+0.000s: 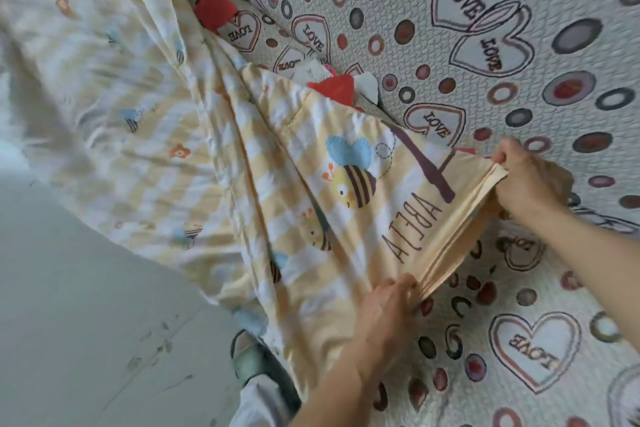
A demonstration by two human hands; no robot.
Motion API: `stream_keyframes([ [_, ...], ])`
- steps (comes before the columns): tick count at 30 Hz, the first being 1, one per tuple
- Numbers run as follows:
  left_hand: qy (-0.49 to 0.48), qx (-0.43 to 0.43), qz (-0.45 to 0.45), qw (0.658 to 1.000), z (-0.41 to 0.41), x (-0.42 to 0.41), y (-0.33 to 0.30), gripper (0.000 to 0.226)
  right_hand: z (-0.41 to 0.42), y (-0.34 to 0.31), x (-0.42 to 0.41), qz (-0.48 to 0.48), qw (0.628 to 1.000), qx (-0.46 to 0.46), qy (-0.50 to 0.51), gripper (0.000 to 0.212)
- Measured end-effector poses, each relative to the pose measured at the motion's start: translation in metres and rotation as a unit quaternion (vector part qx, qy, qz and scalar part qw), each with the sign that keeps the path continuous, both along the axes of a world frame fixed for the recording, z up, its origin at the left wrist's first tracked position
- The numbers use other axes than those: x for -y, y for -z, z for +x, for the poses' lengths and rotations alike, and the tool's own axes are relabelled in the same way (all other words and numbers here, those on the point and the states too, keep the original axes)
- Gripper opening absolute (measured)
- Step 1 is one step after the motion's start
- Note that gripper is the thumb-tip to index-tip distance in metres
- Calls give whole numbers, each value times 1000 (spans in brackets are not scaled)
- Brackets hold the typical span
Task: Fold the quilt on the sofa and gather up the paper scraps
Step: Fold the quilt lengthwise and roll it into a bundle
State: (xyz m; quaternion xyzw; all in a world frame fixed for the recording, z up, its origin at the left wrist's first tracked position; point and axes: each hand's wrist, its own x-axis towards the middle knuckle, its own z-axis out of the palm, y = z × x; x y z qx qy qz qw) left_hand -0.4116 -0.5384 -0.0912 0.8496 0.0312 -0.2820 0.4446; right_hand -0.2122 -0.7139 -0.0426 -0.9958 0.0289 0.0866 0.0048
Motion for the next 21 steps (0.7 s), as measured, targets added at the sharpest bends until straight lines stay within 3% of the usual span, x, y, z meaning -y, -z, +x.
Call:
stream_keyframes([
  [4, 20, -25, -19, 999, -4, 37, -1, 47, -12, -6, 44, -52, 998, -36, 2, 29],
  [8, 45, -53, -11, 998, -4, 51, 3, 62, -21, -5, 62, -40, 998, -40, -1, 28],
  [21, 53, -50, 6, 997, -3, 69, 15, 65, -26, 11, 80, 3, 999, 0, 33, 21],
])
